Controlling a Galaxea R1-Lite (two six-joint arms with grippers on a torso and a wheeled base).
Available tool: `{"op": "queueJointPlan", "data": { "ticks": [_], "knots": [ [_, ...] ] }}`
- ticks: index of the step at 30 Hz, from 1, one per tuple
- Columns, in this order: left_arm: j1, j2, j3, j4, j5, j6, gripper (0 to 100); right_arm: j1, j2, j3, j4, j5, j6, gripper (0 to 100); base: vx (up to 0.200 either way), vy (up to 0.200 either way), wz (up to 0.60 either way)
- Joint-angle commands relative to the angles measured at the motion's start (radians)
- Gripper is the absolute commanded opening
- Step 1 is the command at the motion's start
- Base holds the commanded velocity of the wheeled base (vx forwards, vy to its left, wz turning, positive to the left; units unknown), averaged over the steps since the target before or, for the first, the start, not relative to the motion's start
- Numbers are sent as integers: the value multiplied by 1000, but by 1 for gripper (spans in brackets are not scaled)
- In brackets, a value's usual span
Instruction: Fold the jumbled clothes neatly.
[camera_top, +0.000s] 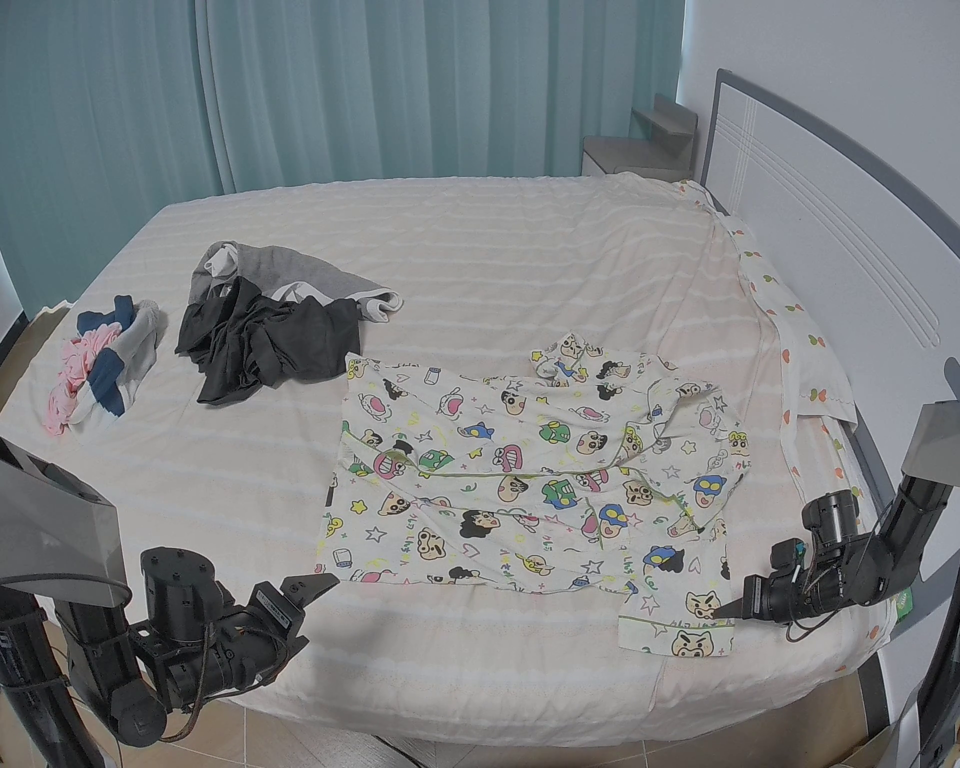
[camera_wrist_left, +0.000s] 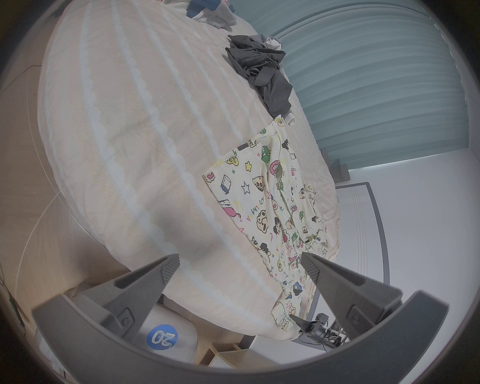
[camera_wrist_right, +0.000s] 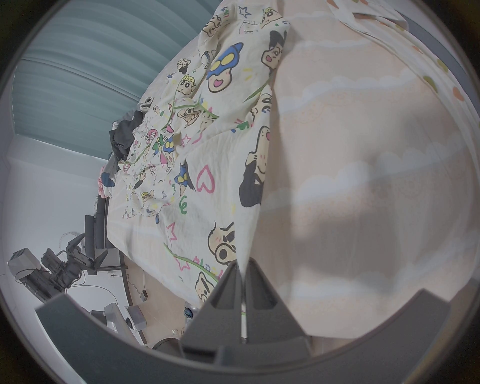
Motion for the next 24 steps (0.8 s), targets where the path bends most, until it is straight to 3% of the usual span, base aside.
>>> {"op": "queueJointPlan", "data": {
  "ticks": [1, 24],
  "knots": [
    [-1, 1, 18, 0, 0, 0, 100, -27, -55, 41, 1, 4, -5, 0, 0, 0, 0],
    [-1, 12, 18, 0, 2, 6, 100, -113, -67, 182, 14, -1, -148, 0, 0, 0, 0]
  ]
}}
